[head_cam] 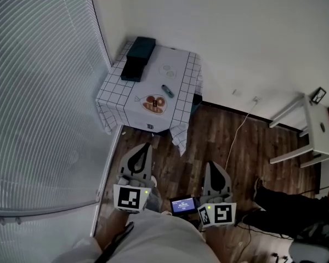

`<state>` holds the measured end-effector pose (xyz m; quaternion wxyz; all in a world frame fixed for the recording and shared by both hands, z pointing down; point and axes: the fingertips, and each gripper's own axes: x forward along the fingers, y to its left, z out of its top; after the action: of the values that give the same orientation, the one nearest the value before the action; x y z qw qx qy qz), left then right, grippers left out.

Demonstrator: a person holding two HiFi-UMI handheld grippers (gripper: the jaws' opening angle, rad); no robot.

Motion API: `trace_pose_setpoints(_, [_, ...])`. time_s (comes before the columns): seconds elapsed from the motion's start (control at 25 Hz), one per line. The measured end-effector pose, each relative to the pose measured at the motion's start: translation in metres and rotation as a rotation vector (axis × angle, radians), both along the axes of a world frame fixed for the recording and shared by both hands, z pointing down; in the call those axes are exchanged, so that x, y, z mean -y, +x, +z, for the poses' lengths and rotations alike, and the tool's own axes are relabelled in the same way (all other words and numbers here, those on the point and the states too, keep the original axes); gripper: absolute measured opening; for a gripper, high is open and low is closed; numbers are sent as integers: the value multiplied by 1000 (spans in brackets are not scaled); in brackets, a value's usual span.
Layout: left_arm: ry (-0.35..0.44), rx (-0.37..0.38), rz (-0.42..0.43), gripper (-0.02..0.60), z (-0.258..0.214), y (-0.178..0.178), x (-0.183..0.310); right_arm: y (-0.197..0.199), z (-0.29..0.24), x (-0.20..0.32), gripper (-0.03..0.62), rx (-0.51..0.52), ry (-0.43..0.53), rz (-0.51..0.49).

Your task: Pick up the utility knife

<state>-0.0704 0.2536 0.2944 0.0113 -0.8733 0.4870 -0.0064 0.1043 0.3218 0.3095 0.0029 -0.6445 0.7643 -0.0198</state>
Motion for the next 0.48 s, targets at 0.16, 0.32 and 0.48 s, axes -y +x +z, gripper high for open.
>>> trace_pose_setpoints(0.16, [15, -4, 7, 3, -5, -8, 53, -9, -3, 54, 6, -3, 6, 4])
trace_pose_setpoints(0.32, [20, -20, 20, 3, -11, -18, 99, -24, -6, 104, 6, -21, 13, -4])
trace_pose_setpoints(0.48, [29, 3, 50, 3, -7, -27, 134, -39, -9, 142, 6, 3, 42, -23])
